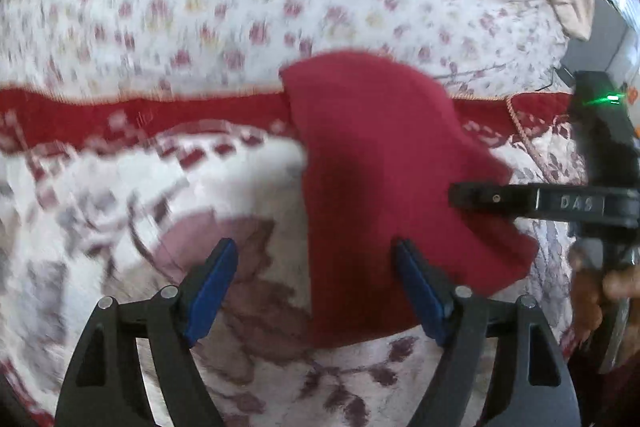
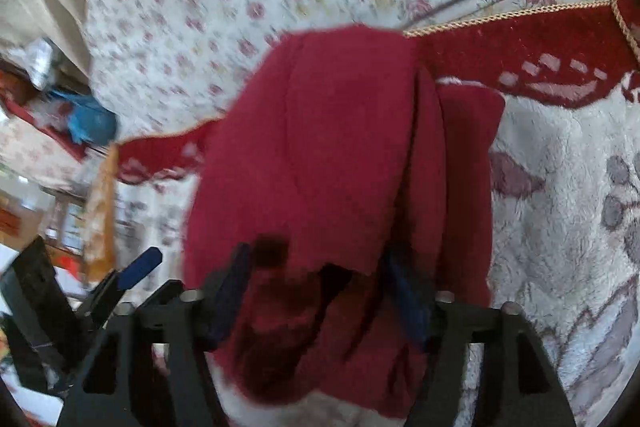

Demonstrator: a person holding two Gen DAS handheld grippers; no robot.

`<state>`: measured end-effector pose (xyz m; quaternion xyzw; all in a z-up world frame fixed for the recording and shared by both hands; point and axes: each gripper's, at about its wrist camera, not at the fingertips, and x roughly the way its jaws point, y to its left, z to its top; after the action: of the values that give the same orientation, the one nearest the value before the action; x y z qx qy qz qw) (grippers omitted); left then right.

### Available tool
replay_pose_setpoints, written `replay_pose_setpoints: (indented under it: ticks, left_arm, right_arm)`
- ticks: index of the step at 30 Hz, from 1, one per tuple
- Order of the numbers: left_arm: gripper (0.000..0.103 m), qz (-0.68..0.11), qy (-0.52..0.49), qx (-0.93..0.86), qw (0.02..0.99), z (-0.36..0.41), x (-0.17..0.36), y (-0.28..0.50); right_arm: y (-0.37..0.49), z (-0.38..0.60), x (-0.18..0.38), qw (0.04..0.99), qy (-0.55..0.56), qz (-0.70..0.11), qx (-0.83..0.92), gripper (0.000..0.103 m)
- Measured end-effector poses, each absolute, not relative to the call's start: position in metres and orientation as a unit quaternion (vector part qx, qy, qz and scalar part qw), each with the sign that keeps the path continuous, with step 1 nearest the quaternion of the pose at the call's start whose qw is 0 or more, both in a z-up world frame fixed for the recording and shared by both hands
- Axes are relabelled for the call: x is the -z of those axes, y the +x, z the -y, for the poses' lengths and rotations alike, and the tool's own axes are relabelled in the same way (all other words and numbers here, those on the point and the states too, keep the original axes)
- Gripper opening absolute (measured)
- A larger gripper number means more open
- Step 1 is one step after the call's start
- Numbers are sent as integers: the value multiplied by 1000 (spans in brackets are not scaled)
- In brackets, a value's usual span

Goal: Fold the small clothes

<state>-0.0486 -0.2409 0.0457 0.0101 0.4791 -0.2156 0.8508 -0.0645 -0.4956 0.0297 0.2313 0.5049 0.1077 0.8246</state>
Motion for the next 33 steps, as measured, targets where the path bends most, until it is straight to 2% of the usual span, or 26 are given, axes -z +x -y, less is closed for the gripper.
replay_pose_setpoints:
  ticks: [4, 8, 9, 11, 12, 13, 17, 21, 23, 26, 33]
  left_arm:
    - [80, -470, 5, 225, 854, 248, -56, -61]
    - [80, -470, 4, 226, 853, 258, -54, -59]
    - [80, -473, 7, 225, 852, 262, -51, -58]
    - [80, -470, 12, 222, 854, 268, -48, -58]
    - [80, -468, 14, 220, 856, 270, -47, -58]
    - [80, -468, 15, 220, 856, 270, -48, -57]
    - [86, -468, 5, 210, 859, 270, -46, -52]
    - [90, -469, 11, 206, 859, 274, -42, -50]
    - [90, -468, 13, 208, 859, 276, -40, -49]
    - [91, -468, 14, 210, 858, 278, -39, -47]
    - [91, -465, 26, 207, 860, 279, -40, -50]
  right_arm:
    - [-95, 499, -62, 862, 184, -462, -97, 19]
    - [-95, 513, -37, 845, 180, -499, -65, 21]
    - [-97, 515, -38, 845, 192, -494, -67, 26]
    - [-103, 523, -52, 852, 207, -478, -57, 43]
    - [-105, 526, -61, 862, 201, -465, -37, 56]
    - [-108, 530, -74, 878, 188, -441, -14, 59]
    - [-91, 522, -89, 895, 162, -415, -27, 59]
    - [-46, 503, -62, 888, 101, -449, -12, 43]
    - [-29, 506, -42, 887, 77, -454, 14, 43]
    - [-24, 516, -29, 889, 102, -447, 17, 49]
    - [-59, 501, -62, 889, 108, -444, -13, 53]
